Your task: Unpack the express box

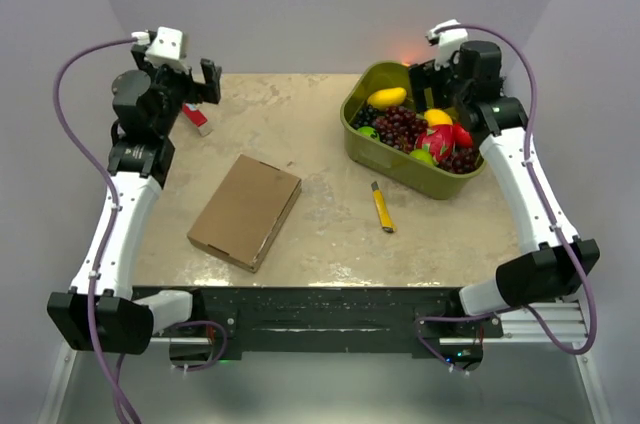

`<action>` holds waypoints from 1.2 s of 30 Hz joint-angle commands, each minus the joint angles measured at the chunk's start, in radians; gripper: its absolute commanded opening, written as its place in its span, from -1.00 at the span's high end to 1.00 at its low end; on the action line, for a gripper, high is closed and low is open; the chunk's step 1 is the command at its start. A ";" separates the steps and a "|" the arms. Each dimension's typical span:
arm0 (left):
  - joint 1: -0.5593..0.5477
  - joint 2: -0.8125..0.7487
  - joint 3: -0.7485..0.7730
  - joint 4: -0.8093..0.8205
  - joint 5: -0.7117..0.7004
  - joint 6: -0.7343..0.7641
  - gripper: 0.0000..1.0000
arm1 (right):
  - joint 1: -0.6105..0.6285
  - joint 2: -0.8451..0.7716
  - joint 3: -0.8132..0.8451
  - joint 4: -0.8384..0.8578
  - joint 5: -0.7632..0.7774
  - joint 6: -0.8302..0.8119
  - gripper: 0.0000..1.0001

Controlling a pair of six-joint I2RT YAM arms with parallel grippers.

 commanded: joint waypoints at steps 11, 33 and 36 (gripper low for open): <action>0.004 -0.097 -0.316 -0.294 0.206 0.066 -1.00 | 0.433 0.043 -0.203 -0.051 -0.315 -0.224 -0.86; 0.101 -0.167 -0.443 -0.853 0.292 0.916 -0.90 | 0.554 0.457 -0.099 0.054 -0.283 -0.049 -0.25; 0.101 -0.216 -0.491 -0.836 0.314 0.962 -0.92 | 0.540 0.388 -0.172 0.051 -0.174 -0.044 -0.22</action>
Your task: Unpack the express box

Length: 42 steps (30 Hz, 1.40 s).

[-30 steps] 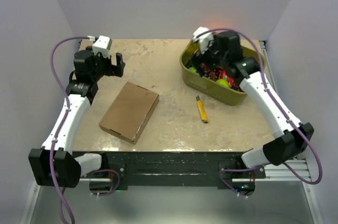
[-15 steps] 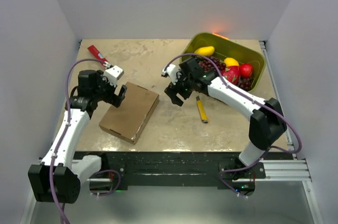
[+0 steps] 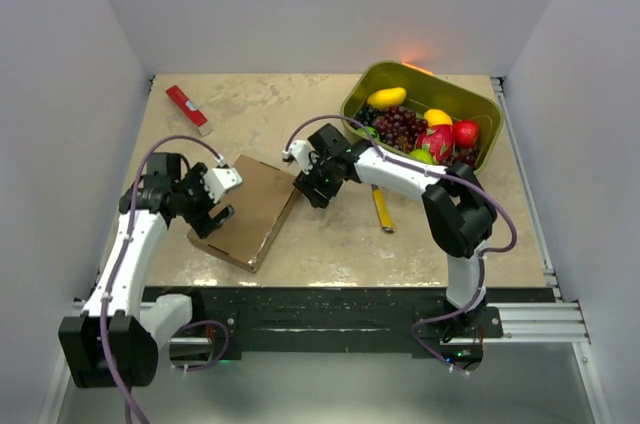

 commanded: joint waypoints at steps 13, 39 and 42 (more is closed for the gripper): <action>-0.025 0.024 0.068 0.253 0.104 -0.195 -0.99 | -0.162 -0.415 -0.398 -0.044 0.375 -0.019 0.21; -0.085 0.028 0.048 0.315 0.120 -0.370 -0.97 | -0.176 -0.314 -0.459 -0.003 0.228 -0.001 -0.11; -0.085 0.033 0.050 0.324 0.124 -0.384 -0.97 | -0.179 -0.293 -0.461 0.008 0.243 -0.002 -0.10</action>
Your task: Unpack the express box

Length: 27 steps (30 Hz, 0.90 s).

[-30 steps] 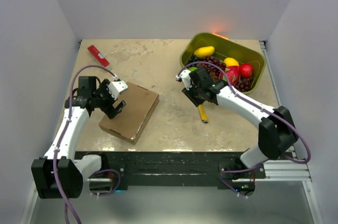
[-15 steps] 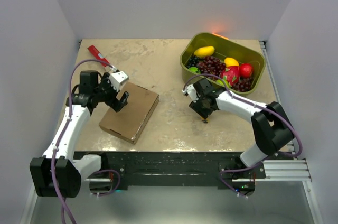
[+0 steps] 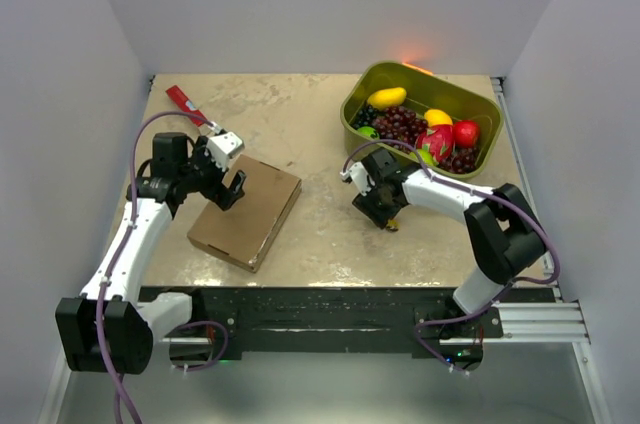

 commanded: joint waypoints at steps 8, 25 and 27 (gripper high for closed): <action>-0.057 -0.045 -0.022 0.101 0.038 0.006 -0.85 | -0.013 0.023 0.035 0.009 -0.091 -0.098 0.43; -0.535 -0.128 -0.078 0.483 0.082 0.511 -0.54 | -0.007 0.080 0.622 -0.474 -0.792 -0.380 0.69; -0.580 -0.094 -0.077 0.514 0.057 0.537 -0.49 | -0.008 0.093 0.653 -0.491 -0.798 -0.409 0.70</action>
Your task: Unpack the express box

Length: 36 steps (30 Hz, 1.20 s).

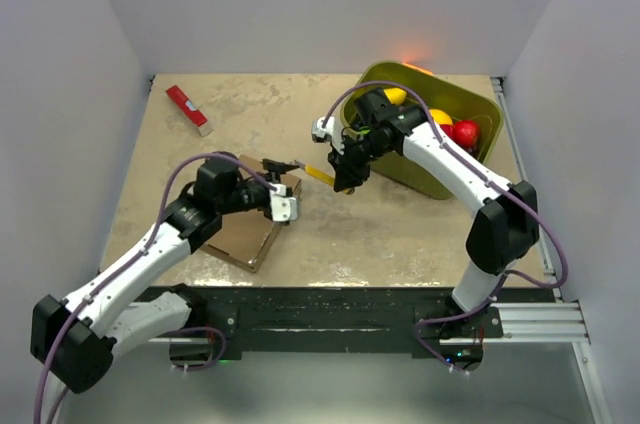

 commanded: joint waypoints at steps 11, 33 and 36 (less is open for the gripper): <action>-0.122 0.122 0.021 0.237 -0.040 0.241 -0.14 | 0.002 0.042 0.145 -0.243 -0.121 -0.178 0.74; -0.122 0.303 0.038 0.284 -0.106 0.342 0.73 | 0.002 0.100 0.269 -0.328 -0.103 -0.239 0.78; -0.122 0.319 0.041 0.310 -0.121 0.283 1.00 | 0.002 0.100 0.284 -0.329 -0.095 -0.235 0.71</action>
